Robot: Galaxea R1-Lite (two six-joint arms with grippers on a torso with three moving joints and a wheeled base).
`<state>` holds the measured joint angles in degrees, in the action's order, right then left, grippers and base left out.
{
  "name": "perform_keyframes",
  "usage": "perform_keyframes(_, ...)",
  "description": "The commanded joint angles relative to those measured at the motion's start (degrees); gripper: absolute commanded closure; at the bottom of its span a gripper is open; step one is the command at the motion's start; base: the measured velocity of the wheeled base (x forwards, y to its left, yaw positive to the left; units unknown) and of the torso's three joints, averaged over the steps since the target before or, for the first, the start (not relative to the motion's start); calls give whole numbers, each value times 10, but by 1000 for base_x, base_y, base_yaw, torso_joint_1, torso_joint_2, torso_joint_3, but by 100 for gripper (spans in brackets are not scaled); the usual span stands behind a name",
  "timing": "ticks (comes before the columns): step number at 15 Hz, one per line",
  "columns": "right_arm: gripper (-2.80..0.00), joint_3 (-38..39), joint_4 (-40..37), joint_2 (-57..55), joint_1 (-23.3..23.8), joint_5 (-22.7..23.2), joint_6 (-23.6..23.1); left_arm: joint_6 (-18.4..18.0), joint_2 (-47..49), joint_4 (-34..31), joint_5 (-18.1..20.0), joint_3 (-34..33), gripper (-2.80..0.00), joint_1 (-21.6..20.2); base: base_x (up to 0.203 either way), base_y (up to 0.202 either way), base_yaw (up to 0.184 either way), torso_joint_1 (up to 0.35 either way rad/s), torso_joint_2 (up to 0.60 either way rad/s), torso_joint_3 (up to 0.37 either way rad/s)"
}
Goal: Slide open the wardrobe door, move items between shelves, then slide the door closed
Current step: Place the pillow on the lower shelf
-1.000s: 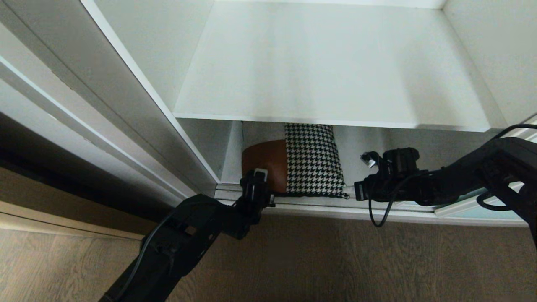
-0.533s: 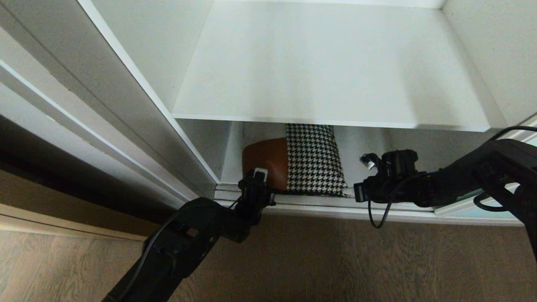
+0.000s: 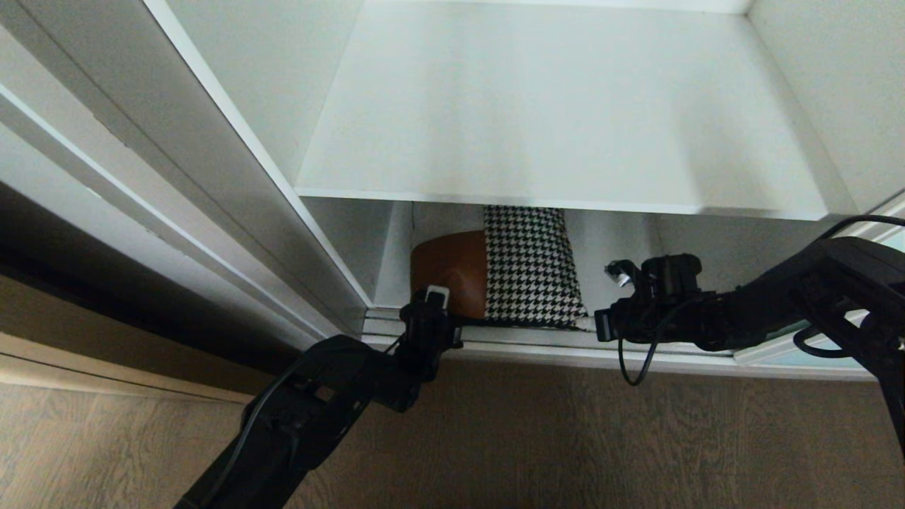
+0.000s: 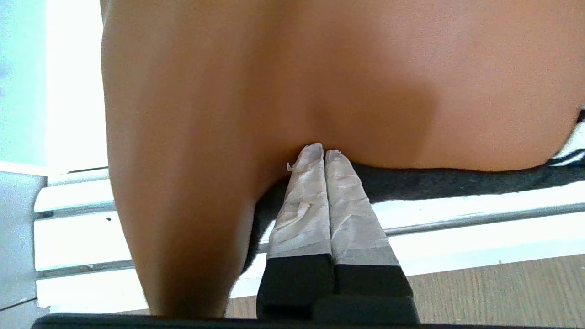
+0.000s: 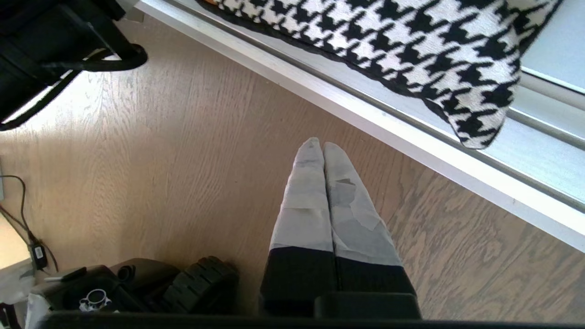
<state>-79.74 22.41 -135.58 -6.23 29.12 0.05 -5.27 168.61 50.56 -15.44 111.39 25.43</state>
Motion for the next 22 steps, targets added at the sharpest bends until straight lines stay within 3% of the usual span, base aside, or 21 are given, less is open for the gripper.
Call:
perform_keyframes(1,0,-1,1,-1,-1,2,0,0,0,-5,0,0,0,1,0,0,0,0,0,0)
perform_keyframes(8,0,-1,1,-1,0,2,0,0,-1,-6,1,1,0,1,0,0,0,0,0,0)
perform_keyframes(11,0,-1,1,-2,-1,2,0,0,0,-4,0,1,0,1,139,0,-1,-1,4,4)
perform_keyframes(14,0,-2,1,-2,0,2,0,-1,1,7,0,0,0,1,134,0,2,4,4,-1)
perform_keyframes(22,0,-5,-4,-7,0,2,-2,-3,-4,51,-3,-9,0,4,0,0,0,0,0,0)
